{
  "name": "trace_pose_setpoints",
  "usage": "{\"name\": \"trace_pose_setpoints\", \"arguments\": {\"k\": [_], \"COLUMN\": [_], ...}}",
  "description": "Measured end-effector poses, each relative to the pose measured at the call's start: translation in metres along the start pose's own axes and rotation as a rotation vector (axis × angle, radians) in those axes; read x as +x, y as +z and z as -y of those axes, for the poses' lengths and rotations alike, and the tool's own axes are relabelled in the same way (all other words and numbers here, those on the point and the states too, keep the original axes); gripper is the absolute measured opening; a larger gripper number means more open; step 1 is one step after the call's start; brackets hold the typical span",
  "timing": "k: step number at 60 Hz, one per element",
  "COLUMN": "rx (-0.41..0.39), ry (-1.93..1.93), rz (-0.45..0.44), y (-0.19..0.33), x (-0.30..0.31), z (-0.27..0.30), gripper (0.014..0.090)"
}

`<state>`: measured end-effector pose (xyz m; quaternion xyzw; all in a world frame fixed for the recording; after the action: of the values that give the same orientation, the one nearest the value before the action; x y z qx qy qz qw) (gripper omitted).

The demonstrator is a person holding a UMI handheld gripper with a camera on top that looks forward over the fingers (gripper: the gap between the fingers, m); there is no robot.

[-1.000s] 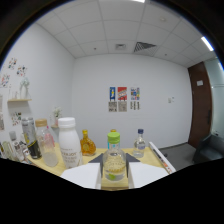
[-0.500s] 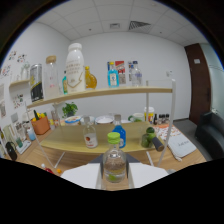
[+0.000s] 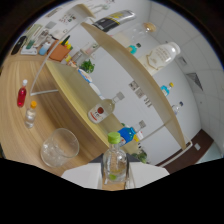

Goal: Make me a cup of Vodka Sunrise.

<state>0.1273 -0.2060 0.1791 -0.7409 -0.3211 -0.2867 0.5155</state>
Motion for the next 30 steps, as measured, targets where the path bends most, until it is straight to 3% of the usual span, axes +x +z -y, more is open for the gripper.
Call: {"name": "trace_pose_setpoints", "arguments": {"k": [10, 30], "rx": [0.047, 0.055], "ry": [-0.445, -1.139], "rz": [-0.044, -0.096], "y": [0.003, 0.013], "x": [0.0, -0.009], "z": [0.017, 0.024], "gripper": [0.0347, 0.0349]}}
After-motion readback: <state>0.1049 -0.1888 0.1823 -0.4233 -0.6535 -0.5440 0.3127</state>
